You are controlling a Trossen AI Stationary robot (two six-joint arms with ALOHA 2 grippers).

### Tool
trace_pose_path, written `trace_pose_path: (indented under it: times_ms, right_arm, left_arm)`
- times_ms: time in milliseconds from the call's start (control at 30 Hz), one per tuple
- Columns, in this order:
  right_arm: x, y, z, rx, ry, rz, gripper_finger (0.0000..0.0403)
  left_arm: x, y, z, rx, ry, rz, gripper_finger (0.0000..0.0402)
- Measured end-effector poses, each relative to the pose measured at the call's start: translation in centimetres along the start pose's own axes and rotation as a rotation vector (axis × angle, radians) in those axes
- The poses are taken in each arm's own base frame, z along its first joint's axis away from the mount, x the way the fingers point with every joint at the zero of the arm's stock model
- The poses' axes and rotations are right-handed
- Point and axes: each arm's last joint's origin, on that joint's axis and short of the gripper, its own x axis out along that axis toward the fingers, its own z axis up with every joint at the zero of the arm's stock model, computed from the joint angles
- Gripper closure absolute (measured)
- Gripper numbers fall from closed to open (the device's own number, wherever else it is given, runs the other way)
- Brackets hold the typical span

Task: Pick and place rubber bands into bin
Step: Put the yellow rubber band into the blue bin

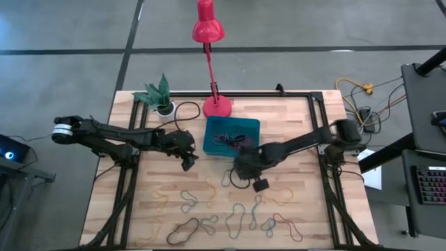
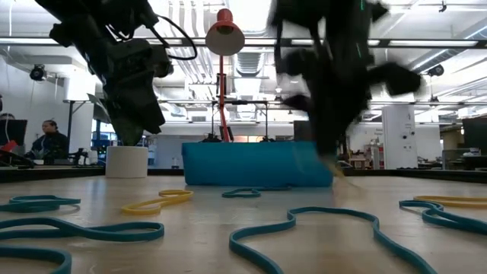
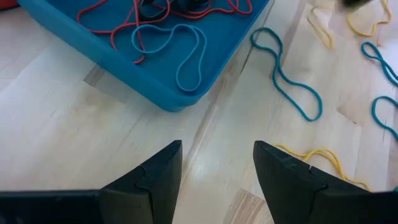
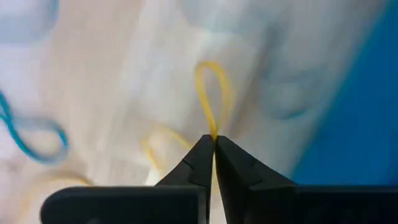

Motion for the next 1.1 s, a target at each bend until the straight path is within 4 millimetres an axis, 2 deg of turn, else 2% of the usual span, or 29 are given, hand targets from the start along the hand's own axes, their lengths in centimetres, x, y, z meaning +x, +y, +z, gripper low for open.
trace_pose_path:
  times_ms: [133, 200, 267, 333, 433, 533, 600, 700, 867, 1000, 1100]
  right_arm:
    - [-4.7, -0.9, 1.2, 0.088, -0.135, -0.199, 0.0395]
    - [-7.0, -1.9, 1.4, 0.168, -0.199, -0.324, 0.0395]
    - [-8.7, -3.4, 1.4, 0.233, -0.250, -0.377, 0.0395]
    - [-8.7, -5.0, 0.8, 0.289, -0.234, -0.402, 0.0395]
    - [-7.1, -7.9, -0.4, 0.429, -0.168, -0.439, 0.0395]
    - [-5.8, -10.2, -1.5, 0.592, -0.134, -0.335, 0.0394]
    - [-4.4, -11.1, -2.1, 0.687, -0.079, -0.259, 0.0391]
    - [-2.8, -11.1, -2.6, 0.712, 0.007, -0.211, 0.0369]
    - [-2.5, -9.5, -2.5, 0.629, 0.083, -0.192, 0.0292]
    - [-3.9, -7.3, -1.8, 0.501, 0.057, -0.201, 0.0231]
    - [-5.1, -5.1, -1.3, 0.393, 0.033, -0.177, 0.0199]
  left_arm:
    - [0.0, 0.0, 0.0, 0.006, 0.001, 0.000, 0.0219]
    - [0.0, 0.0, 0.0, 0.007, 0.001, 0.000, 0.0219]
    - [0.0, 0.0, 0.0, 0.008, -0.002, -0.001, 0.0219]
    - [0.0, 0.0, 0.0, 0.007, -0.004, -0.002, 0.0219]
    - [0.0, 0.0, 0.0, 0.007, -0.005, -0.003, 0.0219]
    - [0.0, 0.0, 0.1, 0.005, -0.006, -0.003, 0.0219]
    - [0.0, 0.0, 0.1, 0.004, -0.006, -0.003, 0.0219]
    - [0.0, 0.0, 0.1, -0.003, -0.005, -0.003, 0.0219]
    - [0.0, -0.1, 0.1, -0.004, -0.004, -0.015, 0.0219]
    - [0.0, -0.1, 0.1, -0.003, -0.005, -0.015, 0.0219]
    - [0.0, -0.1, 0.1, -0.003, -0.006, -0.015, 0.0219]
